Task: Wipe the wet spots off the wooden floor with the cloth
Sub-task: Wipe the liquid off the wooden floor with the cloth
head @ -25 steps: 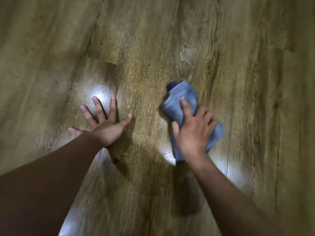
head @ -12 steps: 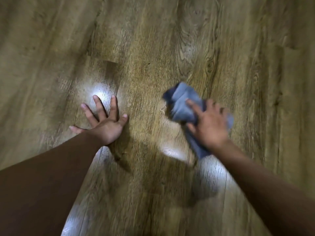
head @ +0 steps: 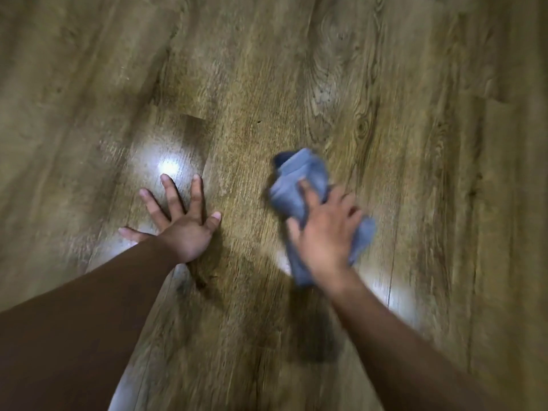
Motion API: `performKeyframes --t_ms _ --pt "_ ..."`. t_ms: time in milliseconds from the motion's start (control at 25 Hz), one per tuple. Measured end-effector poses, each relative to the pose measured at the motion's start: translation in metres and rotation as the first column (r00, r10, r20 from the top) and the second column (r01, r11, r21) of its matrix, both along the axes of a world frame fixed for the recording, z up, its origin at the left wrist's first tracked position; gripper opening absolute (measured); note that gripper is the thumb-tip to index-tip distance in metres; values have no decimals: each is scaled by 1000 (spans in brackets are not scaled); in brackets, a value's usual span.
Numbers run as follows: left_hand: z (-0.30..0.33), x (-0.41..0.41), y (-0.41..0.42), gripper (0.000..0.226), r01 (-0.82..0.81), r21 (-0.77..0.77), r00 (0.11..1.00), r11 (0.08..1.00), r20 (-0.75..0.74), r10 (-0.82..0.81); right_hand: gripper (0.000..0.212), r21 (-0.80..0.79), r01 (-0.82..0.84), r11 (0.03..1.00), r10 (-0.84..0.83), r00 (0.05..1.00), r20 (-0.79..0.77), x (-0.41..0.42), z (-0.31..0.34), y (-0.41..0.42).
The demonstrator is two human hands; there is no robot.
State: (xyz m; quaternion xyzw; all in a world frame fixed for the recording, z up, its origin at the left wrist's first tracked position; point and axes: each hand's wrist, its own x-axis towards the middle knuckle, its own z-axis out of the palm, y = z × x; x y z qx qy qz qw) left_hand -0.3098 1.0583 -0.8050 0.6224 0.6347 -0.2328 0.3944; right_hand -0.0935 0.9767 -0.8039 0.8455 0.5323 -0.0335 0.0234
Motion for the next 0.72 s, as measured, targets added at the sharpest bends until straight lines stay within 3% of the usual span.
performKeyframes --t_ms 160,320,400,520,640,720 --pt "-4 2 -3 67 -27 48 1000 998 -11 28 71 36 -398 917 399 908 -130 -72 -4 -68" --pt "-5 -4 -1 70 13 43 1000 999 1 -13 70 21 -531 847 531 844 -77 -22 -7 -54" --pt "-4 -4 0 72 15 27 1000 1000 7 -15 77 -18 -476 880 475 880 -15 16 -8 -35" --pt "1 0 -2 72 15 15 1000 1000 1 -15 75 -60 -221 973 224 973 62 86 -8 7" --pt "7 4 -2 72 -3 8 1000 1000 3 3 67 -59 127 990 -129 992 -14 158 -3 57" --pt "11 6 -2 73 -2 -4 1000 1000 -9 2 63 -76 258 963 -263 963 -61 175 -1 75"
